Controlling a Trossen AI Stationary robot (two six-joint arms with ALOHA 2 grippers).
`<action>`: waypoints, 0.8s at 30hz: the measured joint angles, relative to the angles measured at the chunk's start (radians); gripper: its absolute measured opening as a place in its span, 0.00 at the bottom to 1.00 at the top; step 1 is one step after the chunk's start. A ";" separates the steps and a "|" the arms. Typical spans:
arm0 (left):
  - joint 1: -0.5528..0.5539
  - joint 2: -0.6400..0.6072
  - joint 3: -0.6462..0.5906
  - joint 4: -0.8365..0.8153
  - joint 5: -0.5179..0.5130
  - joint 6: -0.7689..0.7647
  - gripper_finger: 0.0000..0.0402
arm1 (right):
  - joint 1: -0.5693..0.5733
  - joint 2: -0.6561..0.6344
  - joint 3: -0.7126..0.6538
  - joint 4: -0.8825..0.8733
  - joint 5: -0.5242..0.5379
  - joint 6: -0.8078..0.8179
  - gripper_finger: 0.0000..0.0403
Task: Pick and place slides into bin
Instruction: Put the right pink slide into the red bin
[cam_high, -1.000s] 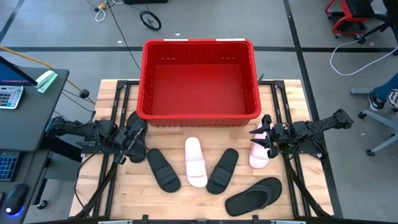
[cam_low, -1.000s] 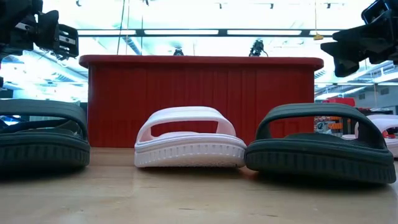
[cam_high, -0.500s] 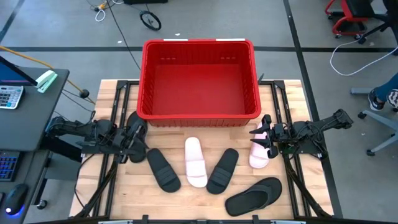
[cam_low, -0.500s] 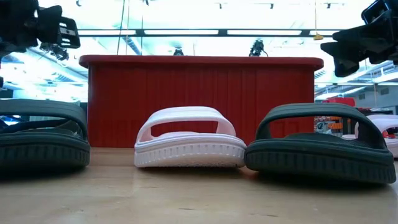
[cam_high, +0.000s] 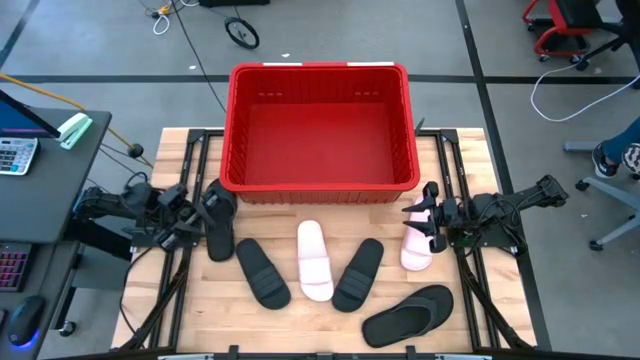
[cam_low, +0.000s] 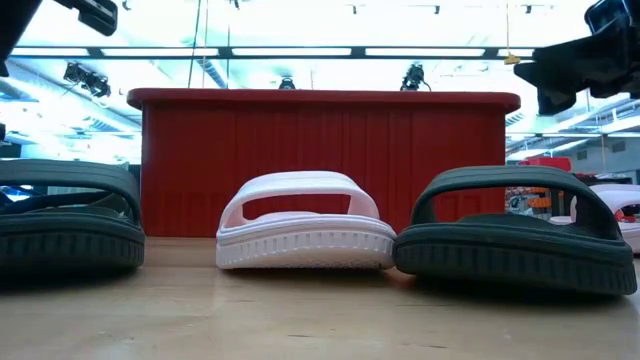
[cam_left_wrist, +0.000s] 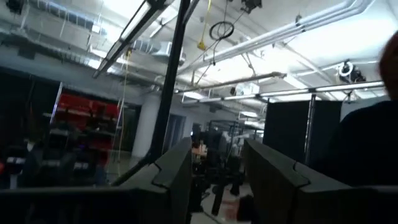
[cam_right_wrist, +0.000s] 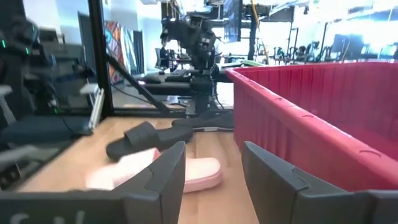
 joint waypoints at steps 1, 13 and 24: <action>0.000 0.000 0.001 0.007 0.000 0.000 0.37 | 0.000 0.000 0.000 -0.003 0.000 -0.027 0.41; 0.000 0.000 0.002 -0.005 -0.037 -0.128 0.39 | -0.001 0.001 0.001 0.099 0.003 0.004 0.41; 0.000 0.000 0.004 0.017 -0.359 -0.148 0.31 | -0.006 0.016 0.103 0.508 -0.013 0.062 0.41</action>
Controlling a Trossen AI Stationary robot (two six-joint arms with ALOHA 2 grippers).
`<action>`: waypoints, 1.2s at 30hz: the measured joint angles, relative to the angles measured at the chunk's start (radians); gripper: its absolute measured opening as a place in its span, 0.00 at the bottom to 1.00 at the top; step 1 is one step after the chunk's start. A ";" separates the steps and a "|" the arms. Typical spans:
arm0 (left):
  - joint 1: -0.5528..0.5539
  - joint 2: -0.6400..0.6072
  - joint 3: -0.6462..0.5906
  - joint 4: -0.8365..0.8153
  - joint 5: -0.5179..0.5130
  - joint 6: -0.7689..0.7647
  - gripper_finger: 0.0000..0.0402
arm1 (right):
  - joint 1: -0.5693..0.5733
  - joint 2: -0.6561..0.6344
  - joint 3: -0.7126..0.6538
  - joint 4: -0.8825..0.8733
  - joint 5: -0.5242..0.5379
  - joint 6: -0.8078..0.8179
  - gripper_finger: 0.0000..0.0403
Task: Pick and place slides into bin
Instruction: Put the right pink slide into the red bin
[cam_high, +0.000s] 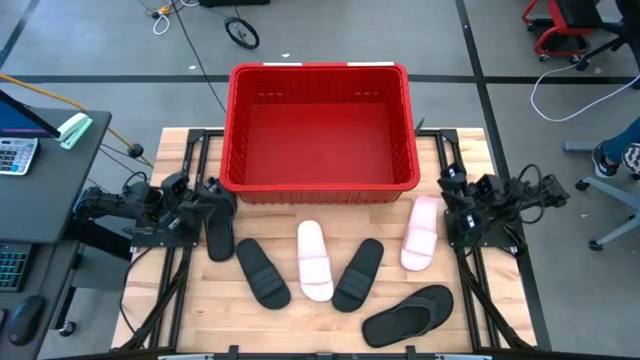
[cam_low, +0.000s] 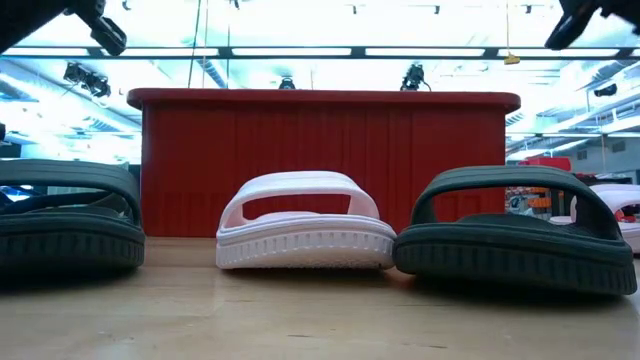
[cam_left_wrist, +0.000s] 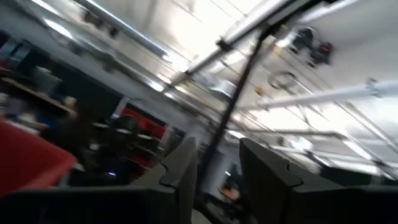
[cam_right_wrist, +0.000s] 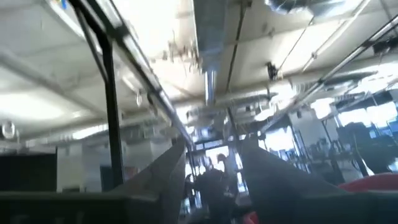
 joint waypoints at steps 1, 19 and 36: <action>0.000 0.000 0.001 -0.004 -0.035 0.000 0.30 | 0.000 0.018 0.046 -0.068 -0.002 0.001 0.41; 0.000 0.471 0.801 -0.782 -0.289 0.433 0.27 | 0.000 0.842 1.222 -0.935 -0.184 -0.014 0.41; -0.001 0.741 1.177 -0.952 -0.215 0.495 0.27 | 0.018 1.221 1.427 -1.181 -0.332 0.391 0.41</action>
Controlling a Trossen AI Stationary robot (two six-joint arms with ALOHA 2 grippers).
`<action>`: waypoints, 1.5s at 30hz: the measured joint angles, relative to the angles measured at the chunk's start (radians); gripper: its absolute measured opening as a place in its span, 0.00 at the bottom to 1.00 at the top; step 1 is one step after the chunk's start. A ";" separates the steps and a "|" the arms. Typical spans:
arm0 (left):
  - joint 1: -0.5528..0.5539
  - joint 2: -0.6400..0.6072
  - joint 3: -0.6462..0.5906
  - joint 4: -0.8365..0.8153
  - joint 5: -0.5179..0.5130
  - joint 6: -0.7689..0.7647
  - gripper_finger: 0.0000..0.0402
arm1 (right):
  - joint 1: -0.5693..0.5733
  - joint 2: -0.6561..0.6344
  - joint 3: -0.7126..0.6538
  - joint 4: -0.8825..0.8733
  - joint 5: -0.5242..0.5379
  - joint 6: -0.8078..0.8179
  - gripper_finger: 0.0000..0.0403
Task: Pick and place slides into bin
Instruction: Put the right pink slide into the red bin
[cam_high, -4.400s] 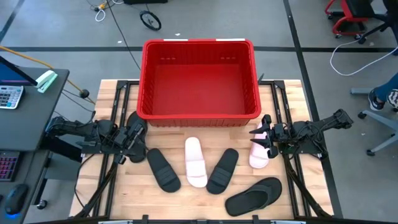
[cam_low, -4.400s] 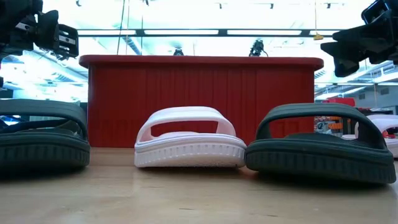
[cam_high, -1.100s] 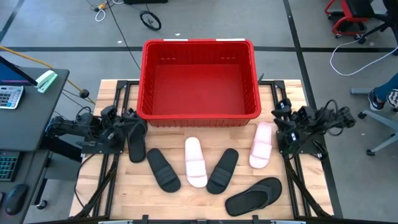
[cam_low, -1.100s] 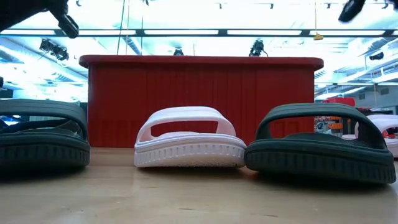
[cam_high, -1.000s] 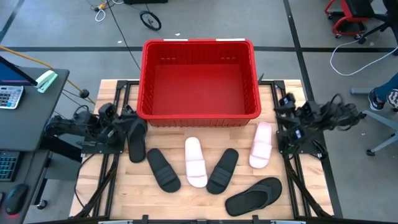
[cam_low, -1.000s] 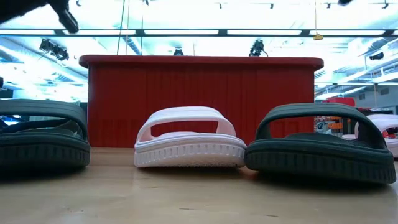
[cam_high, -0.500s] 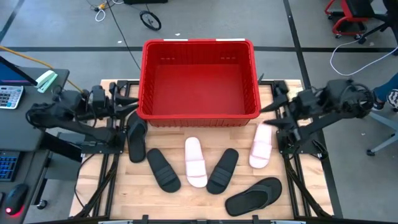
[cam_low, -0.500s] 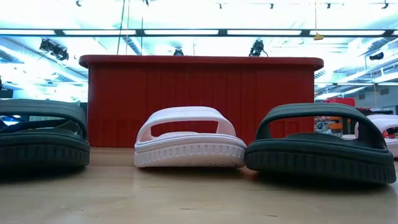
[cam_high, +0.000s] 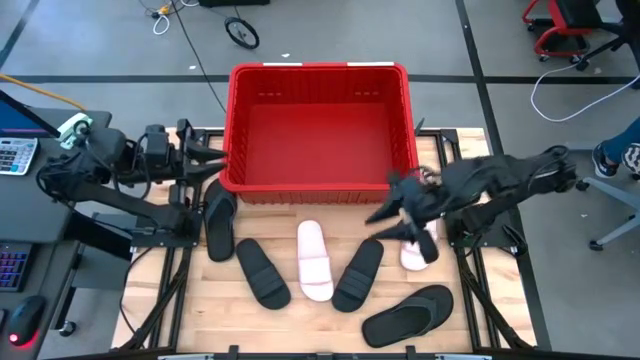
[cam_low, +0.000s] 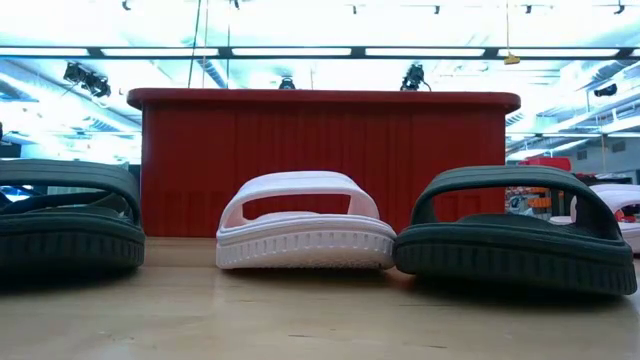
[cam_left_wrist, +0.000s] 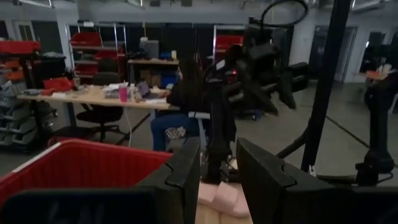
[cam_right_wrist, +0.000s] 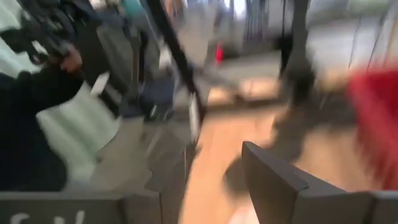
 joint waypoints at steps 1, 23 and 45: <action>0.000 0.004 0.000 -0.002 -0.001 -0.004 0.27 | 0.011 0.011 0.000 -0.053 -0.047 0.063 0.41; 0.000 0.067 0.000 -0.016 -0.003 -0.110 0.27 | 0.285 0.332 -0.149 -0.807 0.012 0.721 0.41; 0.000 0.091 0.000 0.010 -0.004 -0.163 0.28 | 0.335 0.406 -0.540 -0.731 0.175 0.917 0.41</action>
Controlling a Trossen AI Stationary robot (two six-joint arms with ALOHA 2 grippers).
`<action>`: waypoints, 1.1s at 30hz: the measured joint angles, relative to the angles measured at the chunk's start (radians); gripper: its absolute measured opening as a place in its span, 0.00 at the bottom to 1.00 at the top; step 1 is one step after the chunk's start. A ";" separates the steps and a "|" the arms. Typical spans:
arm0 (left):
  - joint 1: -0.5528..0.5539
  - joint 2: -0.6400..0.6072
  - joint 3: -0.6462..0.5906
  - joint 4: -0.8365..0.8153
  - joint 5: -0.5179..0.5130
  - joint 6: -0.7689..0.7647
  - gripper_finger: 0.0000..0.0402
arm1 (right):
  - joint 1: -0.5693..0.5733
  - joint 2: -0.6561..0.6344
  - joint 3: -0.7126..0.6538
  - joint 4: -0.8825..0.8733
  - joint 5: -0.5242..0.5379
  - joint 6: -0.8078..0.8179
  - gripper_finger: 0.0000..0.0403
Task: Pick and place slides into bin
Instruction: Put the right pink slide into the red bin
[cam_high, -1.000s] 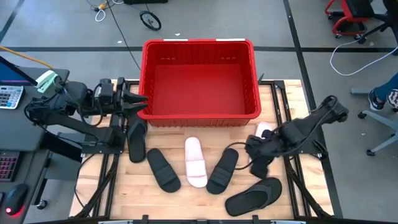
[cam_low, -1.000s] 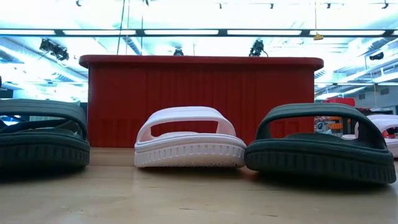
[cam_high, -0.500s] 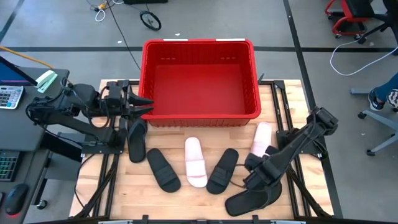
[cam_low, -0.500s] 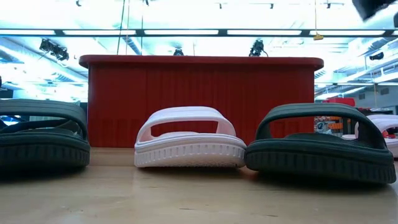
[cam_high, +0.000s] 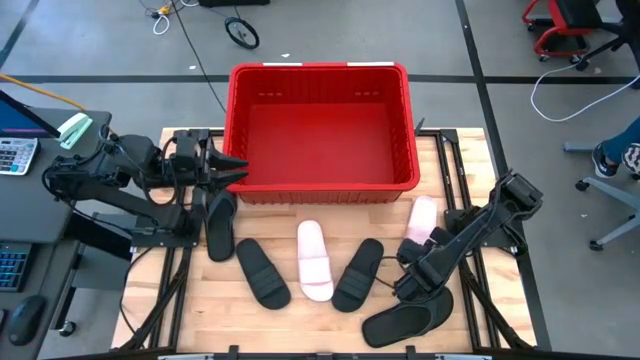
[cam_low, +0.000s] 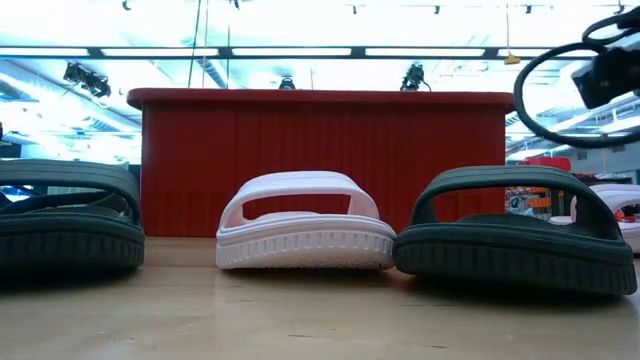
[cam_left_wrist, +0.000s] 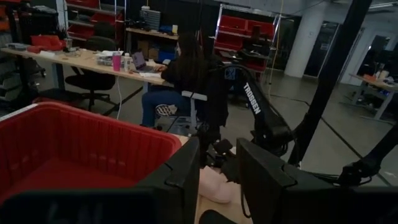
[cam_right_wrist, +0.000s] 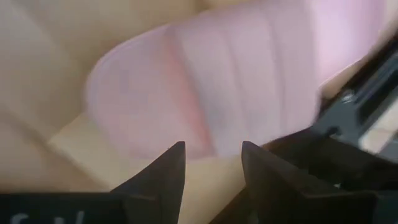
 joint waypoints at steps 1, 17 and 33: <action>0.000 0.000 0.000 0.000 0.000 0.000 0.28 | 0.000 0.000 -0.002 -0.006 0.023 0.006 0.41; 0.000 0.000 0.000 0.002 0.000 -0.053 0.29 | 0.003 0.000 -0.025 0.067 0.103 -0.037 0.41; 0.000 0.000 0.000 0.001 0.000 -0.051 0.28 | -0.081 -0.001 -0.176 0.074 0.210 0.001 0.36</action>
